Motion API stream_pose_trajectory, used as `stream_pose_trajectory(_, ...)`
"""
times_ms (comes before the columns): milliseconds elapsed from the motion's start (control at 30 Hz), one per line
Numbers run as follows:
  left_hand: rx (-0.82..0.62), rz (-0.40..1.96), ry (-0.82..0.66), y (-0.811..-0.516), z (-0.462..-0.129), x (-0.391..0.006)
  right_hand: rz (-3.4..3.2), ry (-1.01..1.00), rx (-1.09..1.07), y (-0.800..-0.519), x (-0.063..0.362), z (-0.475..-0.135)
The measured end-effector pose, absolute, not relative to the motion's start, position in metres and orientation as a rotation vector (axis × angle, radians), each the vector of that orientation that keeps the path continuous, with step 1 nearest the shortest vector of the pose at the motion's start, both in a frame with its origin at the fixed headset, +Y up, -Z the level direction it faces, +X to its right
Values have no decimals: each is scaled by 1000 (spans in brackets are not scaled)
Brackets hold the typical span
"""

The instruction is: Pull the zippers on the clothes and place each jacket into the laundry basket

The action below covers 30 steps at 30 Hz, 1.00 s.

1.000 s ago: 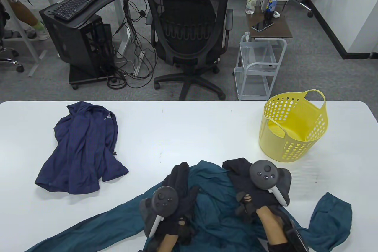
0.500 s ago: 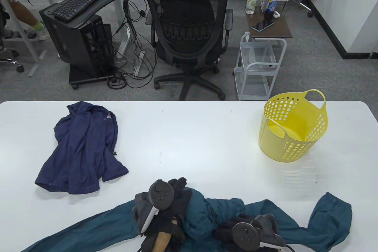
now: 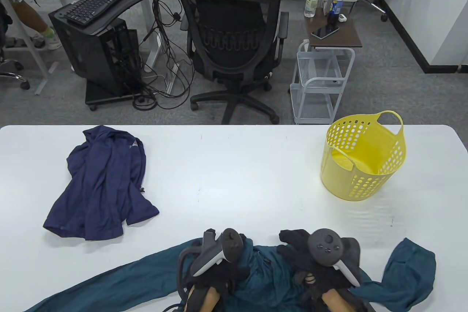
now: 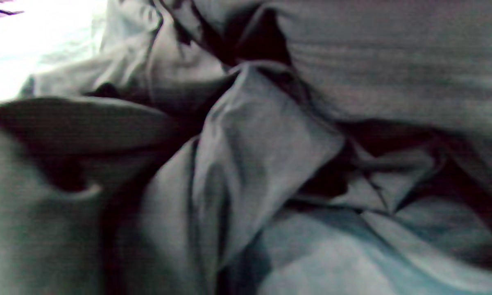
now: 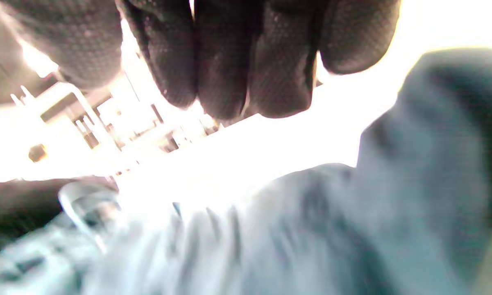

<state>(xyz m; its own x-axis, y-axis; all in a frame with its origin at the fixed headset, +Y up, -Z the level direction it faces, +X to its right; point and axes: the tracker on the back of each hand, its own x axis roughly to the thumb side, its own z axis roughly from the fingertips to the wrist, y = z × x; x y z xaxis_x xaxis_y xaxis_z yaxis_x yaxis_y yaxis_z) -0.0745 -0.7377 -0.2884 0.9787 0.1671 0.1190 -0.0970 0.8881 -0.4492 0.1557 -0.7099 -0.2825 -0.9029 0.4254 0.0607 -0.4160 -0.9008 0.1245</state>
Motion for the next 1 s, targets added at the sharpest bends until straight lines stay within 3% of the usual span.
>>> stream_pose_trajectory(100,-493,115,-153,-742,-288,-73,2788,500,90,-736,132,-301)
stream_pose_trajectory(133,-507,110,-148,-743,-288,-73,2789,524,102,-741,129,-305)
stream_pose_trajectory(233,-538,105,-135,-745,-289,-75,2824,312,48,-745,134,-311)
stream_pose_trajectory(333,-546,119,-117,-745,-291,-77,2708,258,4,-740,156,-316)
stream_pose_trajectory(533,-520,158,-81,-742,-291,-80,2163,-62,-86,-727,214,-305)
stream_pose_trajectory(667,-540,170,-82,-740,-290,-81,1772,-157,29,-724,235,-293)
stream_pose_trajectory(800,-509,243,-127,-730,-290,-84,1489,-87,194,-718,238,-289)
stream_pose_trajectory(933,-316,658,-176,-706,-287,-89,1333,22,363,-713,224,-287)
stream_pose_trajectory(1000,-322,785,-165,-705,-290,-82,1309,71,437,-713,216,-287)
